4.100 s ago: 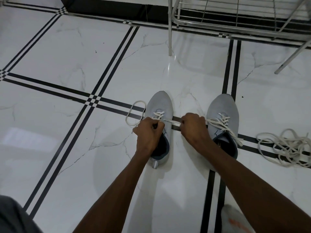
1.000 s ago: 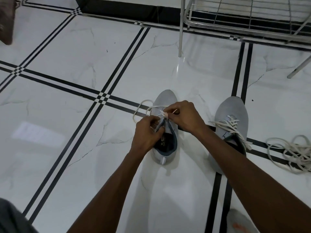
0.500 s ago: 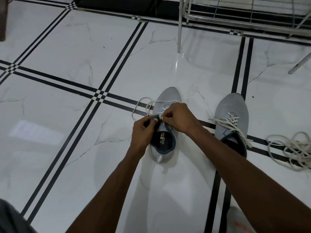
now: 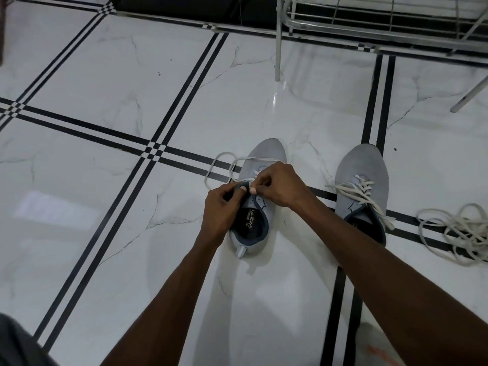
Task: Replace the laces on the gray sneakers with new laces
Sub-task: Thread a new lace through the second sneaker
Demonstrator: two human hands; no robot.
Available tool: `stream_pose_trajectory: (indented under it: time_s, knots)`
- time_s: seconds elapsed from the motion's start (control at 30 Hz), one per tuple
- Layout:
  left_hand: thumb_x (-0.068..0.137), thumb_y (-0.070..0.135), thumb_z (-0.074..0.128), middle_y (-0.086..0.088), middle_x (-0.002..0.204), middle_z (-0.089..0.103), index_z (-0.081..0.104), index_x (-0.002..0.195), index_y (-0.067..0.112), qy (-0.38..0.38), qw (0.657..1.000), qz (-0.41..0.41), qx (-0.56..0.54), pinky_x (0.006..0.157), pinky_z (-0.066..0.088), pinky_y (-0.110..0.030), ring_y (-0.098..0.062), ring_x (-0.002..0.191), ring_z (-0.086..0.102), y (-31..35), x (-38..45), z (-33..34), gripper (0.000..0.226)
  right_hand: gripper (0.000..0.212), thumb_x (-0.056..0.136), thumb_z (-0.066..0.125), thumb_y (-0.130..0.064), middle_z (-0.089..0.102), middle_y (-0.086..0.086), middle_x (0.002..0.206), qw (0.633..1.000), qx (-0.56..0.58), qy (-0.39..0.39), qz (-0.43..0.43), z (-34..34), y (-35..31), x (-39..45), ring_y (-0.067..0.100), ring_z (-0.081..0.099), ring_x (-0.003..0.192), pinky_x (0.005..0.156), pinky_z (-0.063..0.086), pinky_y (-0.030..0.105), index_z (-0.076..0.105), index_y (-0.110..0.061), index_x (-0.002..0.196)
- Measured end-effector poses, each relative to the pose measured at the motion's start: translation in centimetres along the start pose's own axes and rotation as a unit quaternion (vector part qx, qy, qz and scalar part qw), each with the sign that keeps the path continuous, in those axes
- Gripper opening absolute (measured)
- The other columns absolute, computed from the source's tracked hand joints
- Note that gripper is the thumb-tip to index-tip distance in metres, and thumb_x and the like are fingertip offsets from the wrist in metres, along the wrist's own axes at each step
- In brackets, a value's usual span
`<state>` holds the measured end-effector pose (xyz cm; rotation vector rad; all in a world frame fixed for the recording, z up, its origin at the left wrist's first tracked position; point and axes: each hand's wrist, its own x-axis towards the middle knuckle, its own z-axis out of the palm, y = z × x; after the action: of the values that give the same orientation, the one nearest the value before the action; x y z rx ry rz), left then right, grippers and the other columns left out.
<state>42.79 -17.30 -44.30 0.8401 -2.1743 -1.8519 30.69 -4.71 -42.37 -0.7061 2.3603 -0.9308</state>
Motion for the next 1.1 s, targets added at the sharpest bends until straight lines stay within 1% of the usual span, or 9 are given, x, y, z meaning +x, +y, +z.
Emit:
stream_pose_trajectory:
  time_s: [0.17, 0.3, 0.53, 0.63, 0.83, 0.9, 0.97, 1.0, 1.1]
  knots:
    - [0.101, 0.023, 0.062, 0.003, 0.106, 0.078, 0.075, 0.120, 0.017, -0.010, 1.000, 0.001, 0.015, 0.091, 0.060, -0.031, -0.011, 0.099, 0.073, -0.3, 0.2, -0.3, 0.024, 0.007, 0.076, 0.084, -0.033, 0.072, -0.014, 0.074, 0.999, 0.007, 0.036, 0.019, 0.3, 0.0, -0.2, 0.007, 0.068, 0.076, 0.071, 0.058, 0.032, 0.081, -0.028, 0.081]
    - [0.100, 0.024, 0.064, 0.008, 0.103, 0.078, 0.077, 0.116, 0.023, -0.007, 0.999, 0.016, 0.039, 0.091, 0.060, -0.030, -0.006, 0.097, 0.072, -0.1, 0.1, -0.3, 0.020, 0.004, 0.081, 0.078, -0.033, 0.076, -0.009, 0.083, 0.996, -0.027, 0.084, 0.031, 0.9, -0.4, -0.8, 0.011, 0.069, 0.081, 0.072, 0.057, 0.030, 0.080, -0.029, 0.082]
    - [0.099, 0.026, 0.066, 0.005, 0.101, 0.078, 0.078, 0.115, 0.018, 0.015, 0.997, 0.045, 0.067, 0.090, 0.060, -0.038, -0.010, 0.096, 0.073, -0.4, 0.1, -0.1, 0.022, 0.006, 0.079, 0.075, -0.028, 0.076, -0.005, 0.075, 0.990, -0.005, 0.133, 0.057, 2.2, -0.6, -1.1, 0.015, 0.070, 0.073, 0.066, 0.060, 0.035, 0.081, -0.027, 0.080]
    - [0.099, 0.024, 0.065, 0.007, 0.102, 0.078, 0.078, 0.113, 0.020, 0.018, 0.996, 0.048, 0.068, 0.090, 0.060, -0.035, -0.008, 0.096, 0.073, -0.4, 0.0, -0.2, 0.020, 0.007, 0.083, 0.075, -0.024, 0.076, -0.003, 0.078, 0.995, -0.001, 0.098, 0.022, 2.1, -0.5, -1.1, 0.012, 0.069, 0.073, 0.067, 0.056, 0.029, 0.081, -0.022, 0.081]
    - [0.100, 0.024, 0.065, 0.005, 0.101, 0.078, 0.078, 0.114, 0.018, 0.014, 0.997, 0.047, 0.064, 0.088, 0.060, -0.033, -0.010, 0.094, 0.073, -0.6, 0.2, -0.4, 0.020, 0.011, 0.087, 0.072, -0.009, 0.076, -0.001, 0.095, 0.999, 0.036, -0.002, 0.002, 0.2, -0.3, -0.6, 0.005, 0.064, 0.080, 0.065, 0.039, -0.001, 0.080, -0.011, 0.095]
    - [0.100, 0.023, 0.064, 0.005, 0.100, 0.079, 0.078, 0.113, 0.018, 0.008, 0.998, 0.042, 0.052, 0.088, 0.059, -0.032, -0.010, 0.094, 0.073, -0.5, 0.2, -0.3, 0.020, 0.008, 0.081, 0.077, -0.010, 0.077, -0.002, 0.087, 0.999, 0.041, 0.031, -0.003, 0.2, -0.4, -0.5, 0.004, 0.067, 0.074, 0.069, 0.049, 0.006, 0.080, -0.014, 0.088]
    - [0.101, 0.026, 0.062, 0.005, 0.099, 0.078, 0.078, 0.112, 0.018, 0.003, 0.999, 0.028, 0.042, 0.087, 0.059, -0.031, -0.011, 0.095, 0.073, -0.8, 0.3, -0.4, 0.021, 0.011, 0.074, 0.082, -0.012, 0.074, -0.004, 0.074, 0.994, 0.062, 0.092, 0.009, 0.7, -0.3, -0.3, 0.005, 0.069, 0.068, 0.073, 0.060, 0.028, 0.074, -0.018, 0.079]
    - [0.102, 0.029, 0.059, 0.003, 0.098, 0.078, 0.078, 0.111, 0.018, 0.001, 0.999, 0.020, 0.039, 0.087, 0.058, -0.032, -0.012, 0.095, 0.072, -0.8, 0.4, -0.5, 0.024, 0.017, 0.072, 0.083, -0.012, 0.072, -0.005, 0.071, 0.992, 0.066, 0.111, 0.016, 0.9, -0.3, -0.3, 0.005, 0.069, 0.067, 0.071, 0.060, 0.032, 0.069, -0.020, 0.077]
    - [0.107, 0.038, 0.043, -0.003, 0.098, 0.077, 0.077, 0.108, 0.018, -0.008, 1.000, -0.013, 0.000, 0.090, 0.058, -0.034, -0.019, 0.099, 0.072, -1.1, 0.6, -0.6, 0.039, 0.027, 0.069, 0.086, -0.016, 0.068, -0.010, 0.066, 0.989, 0.054, 0.137, 0.024, 1.0, -0.4, -0.3, 0.005, 0.067, 0.064, 0.067, 0.060, 0.036, 0.061, -0.026, 0.072]
